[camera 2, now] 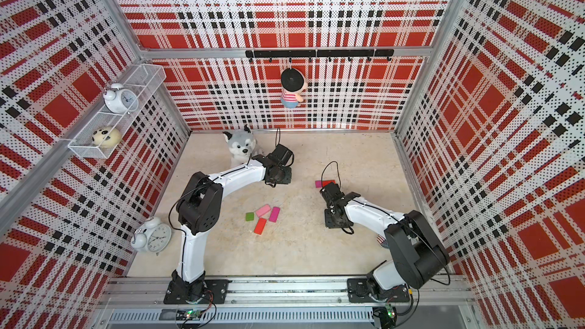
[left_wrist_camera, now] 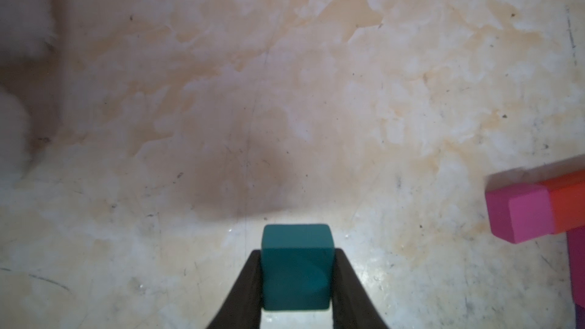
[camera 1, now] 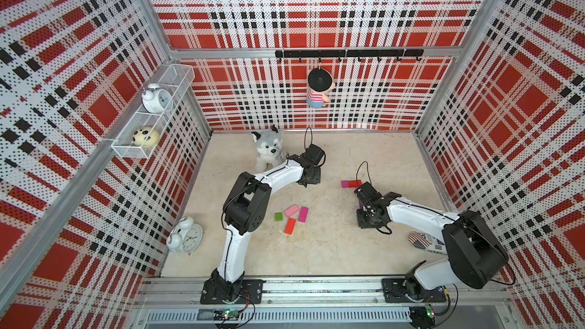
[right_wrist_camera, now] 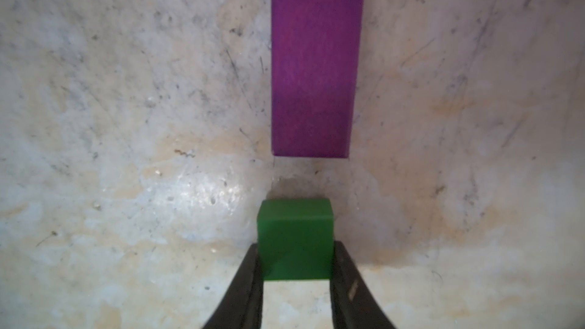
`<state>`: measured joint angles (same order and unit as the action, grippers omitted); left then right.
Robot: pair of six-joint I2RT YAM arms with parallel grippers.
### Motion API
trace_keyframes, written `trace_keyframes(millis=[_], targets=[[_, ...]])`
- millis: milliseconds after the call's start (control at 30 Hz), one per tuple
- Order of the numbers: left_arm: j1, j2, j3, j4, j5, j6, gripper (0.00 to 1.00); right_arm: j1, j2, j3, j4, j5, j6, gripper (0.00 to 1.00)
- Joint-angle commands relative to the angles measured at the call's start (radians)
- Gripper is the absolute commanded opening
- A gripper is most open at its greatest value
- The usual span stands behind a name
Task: Assemble the number 7 with building blocks
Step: Place the building block at the center of the board.
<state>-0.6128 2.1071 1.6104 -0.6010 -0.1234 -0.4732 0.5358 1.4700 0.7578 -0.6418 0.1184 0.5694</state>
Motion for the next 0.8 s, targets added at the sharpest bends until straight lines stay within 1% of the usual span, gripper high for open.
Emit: trace_keyframes(millis=[0, 100, 233, 367, 600, 767], targets=[[0.017, 0.017, -0.014, 0.044, 0.038, 0.004, 0.28, -0.013, 0.026, 0.027, -0.012, 0.032, -0.006, 0.19], [0.022, 0.028, -0.028, 0.050, 0.056, 0.007, 0.31, -0.015, 0.050, 0.034, -0.002, 0.023, -0.009, 0.21], [0.022, 0.031, -0.057, 0.050, 0.082, 0.017, 0.31, -0.016, 0.059, 0.035, -0.011, 0.029, -0.001, 0.27], [0.029, 0.025, -0.102, 0.053, 0.086, 0.016, 0.32, -0.016, 0.051, 0.037, -0.012, 0.032, 0.009, 0.29], [0.033, 0.021, -0.126, 0.053, 0.088, 0.008, 0.32, -0.017, 0.059, 0.037, -0.024, 0.040, 0.012, 0.32], [0.034, 0.014, -0.151, 0.053, 0.088, 0.009, 0.33, -0.022, 0.053, 0.034, -0.018, 0.027, 0.016, 0.38]])
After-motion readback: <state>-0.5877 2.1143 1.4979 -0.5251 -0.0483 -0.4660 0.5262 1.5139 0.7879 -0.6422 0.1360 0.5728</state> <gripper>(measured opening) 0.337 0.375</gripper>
